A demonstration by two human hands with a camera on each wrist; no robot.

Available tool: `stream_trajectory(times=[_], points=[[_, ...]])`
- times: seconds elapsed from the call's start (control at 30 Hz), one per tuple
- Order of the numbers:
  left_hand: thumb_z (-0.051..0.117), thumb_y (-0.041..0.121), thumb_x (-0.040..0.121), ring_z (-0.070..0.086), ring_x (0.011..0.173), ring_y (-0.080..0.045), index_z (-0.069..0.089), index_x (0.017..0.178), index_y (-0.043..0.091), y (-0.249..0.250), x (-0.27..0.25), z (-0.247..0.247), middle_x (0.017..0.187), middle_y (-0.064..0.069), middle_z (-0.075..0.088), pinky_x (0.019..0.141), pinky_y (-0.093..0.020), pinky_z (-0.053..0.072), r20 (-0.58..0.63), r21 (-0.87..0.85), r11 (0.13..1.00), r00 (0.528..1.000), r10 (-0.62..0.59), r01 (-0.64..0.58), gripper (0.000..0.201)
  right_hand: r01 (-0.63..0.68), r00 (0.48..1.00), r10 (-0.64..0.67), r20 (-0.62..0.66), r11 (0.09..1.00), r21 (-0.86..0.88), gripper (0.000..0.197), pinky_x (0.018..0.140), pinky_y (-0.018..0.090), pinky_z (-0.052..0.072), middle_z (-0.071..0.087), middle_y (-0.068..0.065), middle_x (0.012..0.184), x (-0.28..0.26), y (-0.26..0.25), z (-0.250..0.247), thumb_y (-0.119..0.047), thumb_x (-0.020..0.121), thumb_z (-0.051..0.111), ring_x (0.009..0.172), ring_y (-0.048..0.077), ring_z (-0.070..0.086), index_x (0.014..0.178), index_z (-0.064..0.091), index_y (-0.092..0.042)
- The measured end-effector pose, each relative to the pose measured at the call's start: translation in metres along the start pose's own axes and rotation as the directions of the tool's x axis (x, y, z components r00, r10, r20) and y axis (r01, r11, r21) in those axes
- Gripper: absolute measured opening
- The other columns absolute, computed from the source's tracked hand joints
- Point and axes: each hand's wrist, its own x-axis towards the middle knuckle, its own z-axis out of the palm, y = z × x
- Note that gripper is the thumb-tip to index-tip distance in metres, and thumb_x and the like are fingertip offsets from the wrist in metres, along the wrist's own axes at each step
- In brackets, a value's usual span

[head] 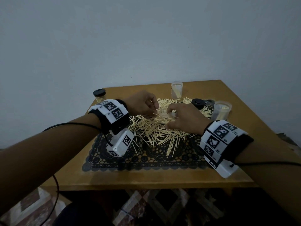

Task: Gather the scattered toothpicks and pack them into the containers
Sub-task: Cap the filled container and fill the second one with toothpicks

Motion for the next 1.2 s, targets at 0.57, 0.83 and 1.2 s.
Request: stream_trajectory(times=[0.57, 0.83, 1.2], points=[[0.059, 0.011, 0.093, 0.056, 0.074, -0.004, 0.067, 0.11, 0.004, 0.005, -0.016, 0.009, 0.1, -0.008, 0.07, 0.056, 0.001, 0.039, -0.064, 0.125, 0.992, 0.997, 0.032, -0.024, 0.02, 0.008, 1.0, -0.007, 0.024, 0.999, -0.053, 0.049, 0.077, 0.03, 0.05, 0.055, -0.005, 0.096, 0.0, -0.003, 0.004, -0.043, 0.075, 0.079, 0.088, 0.017, 0.058, 0.114, 0.058, -0.023], [0.058, 0.007, 0.089, 0.062, 0.091, -0.023, 0.069, 0.107, 0.012, -0.01, -0.019, 0.011, 0.099, -0.004, 0.069, 0.087, -0.036, 0.045, 0.062, 0.086, 0.996, 0.998, -0.012, 0.006, 0.021, 0.023, 1.0, -0.023, 0.006, 0.999, -0.04, 0.049, 0.071, 0.028, 0.048, 0.057, -0.004, 0.094, 0.003, 0.0, 0.006, -0.042, 0.074, 0.079, 0.08, 0.018, 0.058, 0.113, 0.058, -0.022], [0.058, 0.002, 0.076, 0.055, 0.074, -0.012, 0.065, 0.112, 0.002, 0.004, -0.024, 0.019, 0.093, -0.013, 0.066, 0.076, -0.032, 0.042, 0.198, 0.073, 0.997, 0.98, -0.029, 0.014, 0.036, 0.018, 1.0, -0.019, -0.002, 0.998, -0.052, 0.045, 0.073, 0.032, 0.052, 0.065, 0.001, 0.101, 0.004, 0.001, 0.006, -0.04, 0.074, 0.079, 0.082, 0.019, 0.059, 0.111, 0.058, -0.024]])
